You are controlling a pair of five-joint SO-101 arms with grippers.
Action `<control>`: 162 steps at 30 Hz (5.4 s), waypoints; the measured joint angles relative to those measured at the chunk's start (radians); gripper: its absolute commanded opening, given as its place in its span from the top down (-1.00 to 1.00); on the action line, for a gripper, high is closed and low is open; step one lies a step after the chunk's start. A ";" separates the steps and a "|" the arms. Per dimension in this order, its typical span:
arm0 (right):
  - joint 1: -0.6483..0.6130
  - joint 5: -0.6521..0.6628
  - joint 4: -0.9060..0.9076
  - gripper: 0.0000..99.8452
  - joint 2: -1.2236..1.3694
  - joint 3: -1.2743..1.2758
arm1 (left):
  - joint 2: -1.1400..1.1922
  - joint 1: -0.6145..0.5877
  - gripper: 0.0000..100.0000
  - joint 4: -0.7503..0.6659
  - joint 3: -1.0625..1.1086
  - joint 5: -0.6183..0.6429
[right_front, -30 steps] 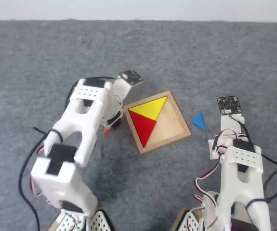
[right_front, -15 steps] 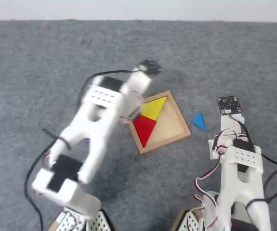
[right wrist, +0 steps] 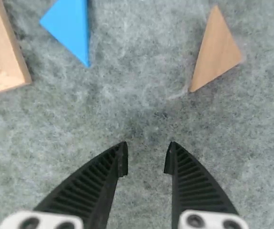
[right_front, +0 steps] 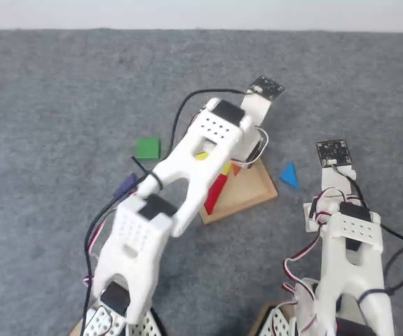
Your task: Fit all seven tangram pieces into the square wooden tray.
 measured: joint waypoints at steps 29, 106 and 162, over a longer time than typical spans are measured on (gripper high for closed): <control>0.000 0.000 0.000 0.69 -0.002 0.000 | 0.393 0.037 0.61 0.285 -0.600 0.120; 0.101 -0.051 0.092 0.69 0.433 -0.532 | -0.888 -0.562 0.66 -0.519 1.247 -0.219; -0.551 -0.279 0.229 0.99 0.287 -0.583 | -0.888 -0.560 0.66 -0.594 1.307 -0.222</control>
